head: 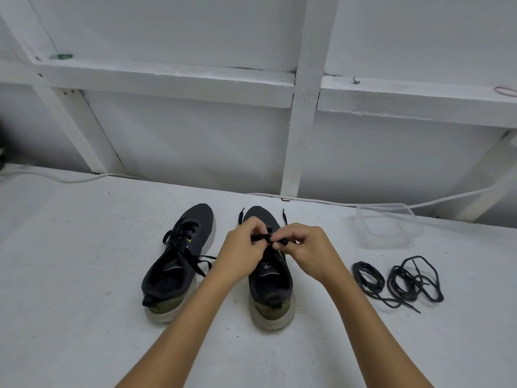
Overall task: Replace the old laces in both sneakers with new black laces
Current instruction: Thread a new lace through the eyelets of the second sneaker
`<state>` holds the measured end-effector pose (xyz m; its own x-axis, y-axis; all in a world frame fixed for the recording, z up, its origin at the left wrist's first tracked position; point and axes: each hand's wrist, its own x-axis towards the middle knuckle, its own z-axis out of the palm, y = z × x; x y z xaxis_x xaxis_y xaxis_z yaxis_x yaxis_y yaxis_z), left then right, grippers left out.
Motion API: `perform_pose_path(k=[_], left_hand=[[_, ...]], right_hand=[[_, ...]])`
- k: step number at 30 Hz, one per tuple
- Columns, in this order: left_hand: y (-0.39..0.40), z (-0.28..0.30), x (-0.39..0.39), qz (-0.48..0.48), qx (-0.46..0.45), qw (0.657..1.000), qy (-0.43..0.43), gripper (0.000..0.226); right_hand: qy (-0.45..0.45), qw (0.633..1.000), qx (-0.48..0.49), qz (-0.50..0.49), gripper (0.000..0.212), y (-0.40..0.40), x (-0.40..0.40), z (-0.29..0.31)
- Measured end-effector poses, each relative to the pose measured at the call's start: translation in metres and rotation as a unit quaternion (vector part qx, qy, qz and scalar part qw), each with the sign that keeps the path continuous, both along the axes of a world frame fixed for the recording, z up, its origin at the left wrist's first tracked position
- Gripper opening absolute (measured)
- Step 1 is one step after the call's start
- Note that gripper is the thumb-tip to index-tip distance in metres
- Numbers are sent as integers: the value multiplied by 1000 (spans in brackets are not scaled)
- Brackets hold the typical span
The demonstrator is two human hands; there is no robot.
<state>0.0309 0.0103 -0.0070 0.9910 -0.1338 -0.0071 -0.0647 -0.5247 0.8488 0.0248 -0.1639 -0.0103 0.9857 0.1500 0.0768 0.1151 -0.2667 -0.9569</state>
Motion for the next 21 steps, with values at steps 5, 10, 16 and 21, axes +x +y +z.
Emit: perform_pose_path(k=[5,10,16,21], left_hand=[[16,18,-2,-3,-196,963,184,13],[34,10,3,125,-82,983,110,12],[42,-4,6,89,113,989,44,8],[50,-5,10,56,128,989,43,14]], right_hand=[[-14,1000,3,-27,20,1,-4,-7],[18,999,-38,-29,19,-5,-10,-9],[177,984,3,-34,13,-18,-22,-15],[221,975,20,-10,16,-19,-16,-8]])
